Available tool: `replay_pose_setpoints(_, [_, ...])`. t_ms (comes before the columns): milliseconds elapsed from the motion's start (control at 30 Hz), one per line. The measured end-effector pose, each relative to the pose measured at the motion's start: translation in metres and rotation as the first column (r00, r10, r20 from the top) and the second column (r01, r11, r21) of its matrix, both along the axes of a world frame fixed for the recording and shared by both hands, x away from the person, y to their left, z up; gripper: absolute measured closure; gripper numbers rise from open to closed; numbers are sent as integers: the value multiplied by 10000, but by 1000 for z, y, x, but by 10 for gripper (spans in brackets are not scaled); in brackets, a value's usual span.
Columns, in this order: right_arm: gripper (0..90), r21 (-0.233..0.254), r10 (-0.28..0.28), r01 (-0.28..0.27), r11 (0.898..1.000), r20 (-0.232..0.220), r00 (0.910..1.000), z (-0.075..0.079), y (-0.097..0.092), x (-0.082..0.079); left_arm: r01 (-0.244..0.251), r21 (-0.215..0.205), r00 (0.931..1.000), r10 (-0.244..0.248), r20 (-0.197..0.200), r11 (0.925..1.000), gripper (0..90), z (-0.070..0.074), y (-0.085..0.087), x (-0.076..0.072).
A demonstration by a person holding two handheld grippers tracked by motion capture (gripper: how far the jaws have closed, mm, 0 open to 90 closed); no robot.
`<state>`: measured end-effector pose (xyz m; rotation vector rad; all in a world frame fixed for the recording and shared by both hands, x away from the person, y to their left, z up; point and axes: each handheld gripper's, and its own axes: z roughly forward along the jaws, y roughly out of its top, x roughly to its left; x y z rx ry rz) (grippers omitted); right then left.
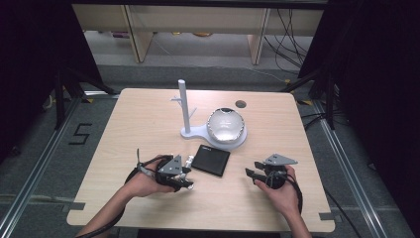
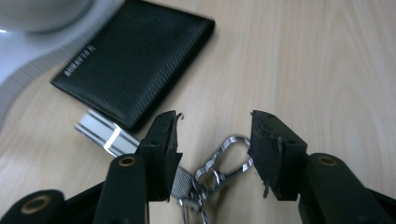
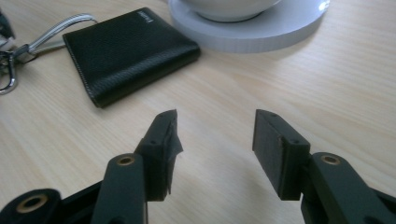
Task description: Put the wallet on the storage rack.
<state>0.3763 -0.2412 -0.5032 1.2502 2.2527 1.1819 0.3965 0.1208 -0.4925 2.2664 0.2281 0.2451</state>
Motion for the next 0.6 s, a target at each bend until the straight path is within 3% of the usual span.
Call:
replay_pose_setpoints(33, [518, 0, 0, 0, 10000, 0, 10000, 0, 0, 0, 0, 0, 10000, 0, 0, 10000, 557, 0, 0, 0])
replay_pose_setpoints(67, [524, 32, 68, -67, 10000, -201, 9998, 1, 3, 1, -261, -194, 9996, 260, -63, 9995, 557, 1, -2, 3])
replay_pose_setpoints(100, [535, 234, 281, -271, 9994, -412, 9988, 0, 11, 5, -542, -308, 9985, 538, -114, 9981, 621, 1, -3, 8])
replay_pose_setpoints(133, [535, 234, 281, -271, 9994, -412, 9988, 0, 11, 5, -690, -491, 9975, 681, -198, 9964, 621, 0, -5, 10])
replay_pose_setpoints(200, [536, 136, 537, -529, 9985, -715, 9960, 2, 21, 13, -1308, -602, 9912, 1292, -286, 9896, 717, -1, -10, 18])
replay_pose_setpoints(267, [536, 146, 629, -618, 9980, -1027, 9927, 4, 29, 19, -1857, -799, 9816, 1812, -604, 9793, 777, -1, -15, 25])
replay_pose_setpoints(300, [535, 285, 553, -515, 9983, -1542, 9865, 5, 34, 22, -2436, -905, 9682, 2367, -804, 9656, 803, -1, -20, 32])
replay_pose_setpoints(333, [536, 490, 607, -529, 9974, -1764, 9824, 5, 38, 26, -2436, -905, 9682, 2367, -804, 9656, 823, -1, -20, 32])
replay_pose_setpoints(367, [536, 490, 607, -529, 9974, -1764, 9824, 5, 38, 26, -2718, -920, 9605, 2641, -875, 9580, 823, -2, -22, 35])
replay_pose_setpoints(400, [535, 645, 555, -440, 9969, -1890, 9804, 6, 41, 30, -2959, -874, 9532, 2881, -910, 9512, 837, -3, -25, 37])
replay_pose_setpoints(433, [533, 703, 448, -294, 9971, -2293, 9723, 7, 46, 43, -3151, -556, 9462, 3091, -956, 9474, 853, -5, -28, 41])
replay_pose_setpoints(467, [533, 703, 448, -294, 9971, -2293, 9723, 7, 46, 43, -3151, -556, 9462, 3091, -956, 9474, 857, -5, -28, 41])
replay_pose_setpoints(500, [527, 1209, 158, 213, 9924, -2980, 9544, 7, 54, 48, -3016, -151, 9507, 2995, -803, 9533, 861, -6, -28, 44])
replay_pose_setpoints(533, [524, 882, 321, -77, 9961, -2789, 9598, 6, 54, 54, -3046, -99, 9491, 3026, -876, 9524, 864, -8, -29, 45])
replay_pose_setpoints(567, [524, 882, 321, -77, 9961, -2789, 9598, 6, 54, 54, -3086, -67, 9464, 3063, -1024, 9512, 864, -9, -30, 45])
replay_pose_setpoints(600, [511, 1197, 189, 228, 9925, -3362, 9416, 7, 61, 58, -3081, -27, 9470, 3064, -968, 9514, 868, -10, -31, 45])
